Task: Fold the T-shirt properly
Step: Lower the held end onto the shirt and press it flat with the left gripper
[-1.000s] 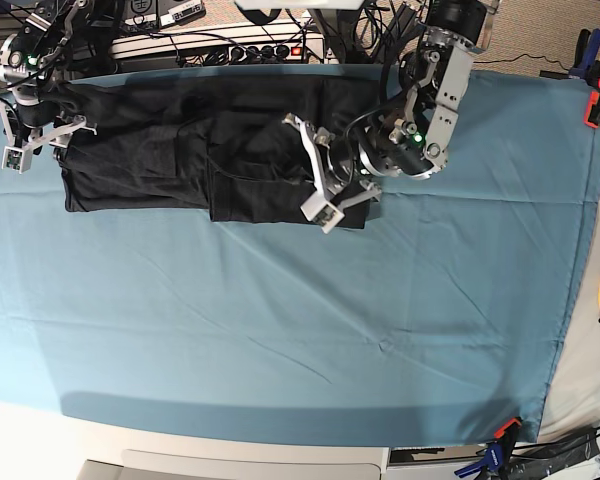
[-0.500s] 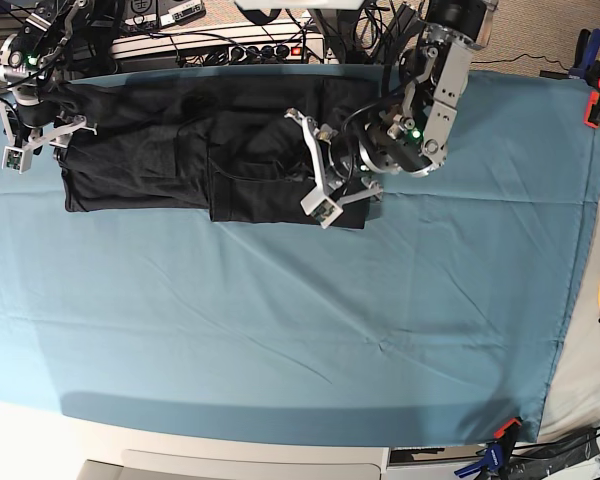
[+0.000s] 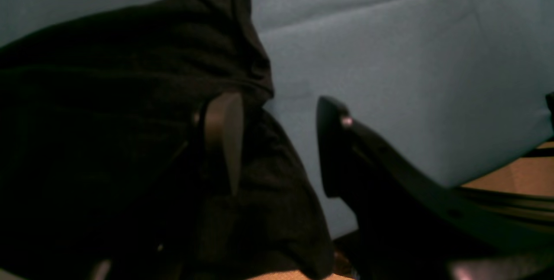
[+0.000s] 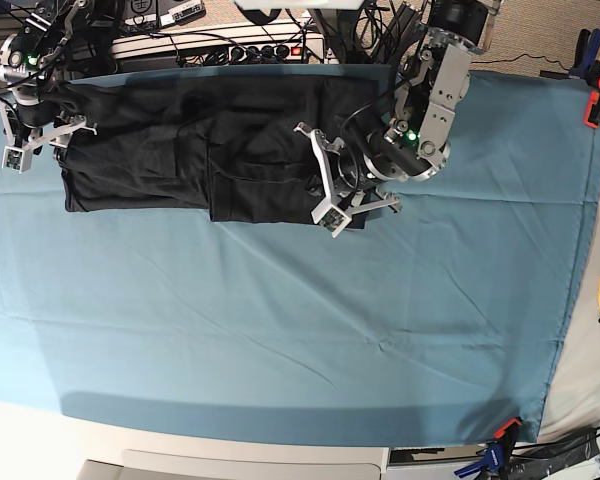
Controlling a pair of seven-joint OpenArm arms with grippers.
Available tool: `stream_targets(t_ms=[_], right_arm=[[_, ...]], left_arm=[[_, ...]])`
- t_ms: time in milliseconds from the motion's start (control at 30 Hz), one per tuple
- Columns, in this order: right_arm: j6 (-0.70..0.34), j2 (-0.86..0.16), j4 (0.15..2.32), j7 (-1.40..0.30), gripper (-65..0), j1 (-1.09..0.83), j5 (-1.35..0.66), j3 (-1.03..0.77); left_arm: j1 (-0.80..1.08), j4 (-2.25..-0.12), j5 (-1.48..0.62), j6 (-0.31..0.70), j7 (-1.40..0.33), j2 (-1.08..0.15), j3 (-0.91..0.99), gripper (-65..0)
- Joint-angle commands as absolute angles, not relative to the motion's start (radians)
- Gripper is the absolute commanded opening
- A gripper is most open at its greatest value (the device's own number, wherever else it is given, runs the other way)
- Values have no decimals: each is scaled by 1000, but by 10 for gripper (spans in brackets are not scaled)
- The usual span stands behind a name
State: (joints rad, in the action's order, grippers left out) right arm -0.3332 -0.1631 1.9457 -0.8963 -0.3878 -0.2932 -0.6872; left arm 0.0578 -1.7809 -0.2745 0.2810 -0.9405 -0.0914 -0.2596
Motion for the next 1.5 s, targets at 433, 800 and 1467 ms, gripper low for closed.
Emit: stream_targets(t_ms=[433,800,1467], right_arm=[[-332,-178,1961,-863,-371,-385,-321,-693],[-332,-178,1961,-863,-371,-385,-321,-693],[-332,-178,1961,-863,-371,-385,-321,-693]], left_arm=[[86,-1797,-374,287,-920,-80,-260,-650],[89,-1797,-319,289,-924,-83,-260,-650],[138,-1797,-314,288,-914,-78,-444,-650]])
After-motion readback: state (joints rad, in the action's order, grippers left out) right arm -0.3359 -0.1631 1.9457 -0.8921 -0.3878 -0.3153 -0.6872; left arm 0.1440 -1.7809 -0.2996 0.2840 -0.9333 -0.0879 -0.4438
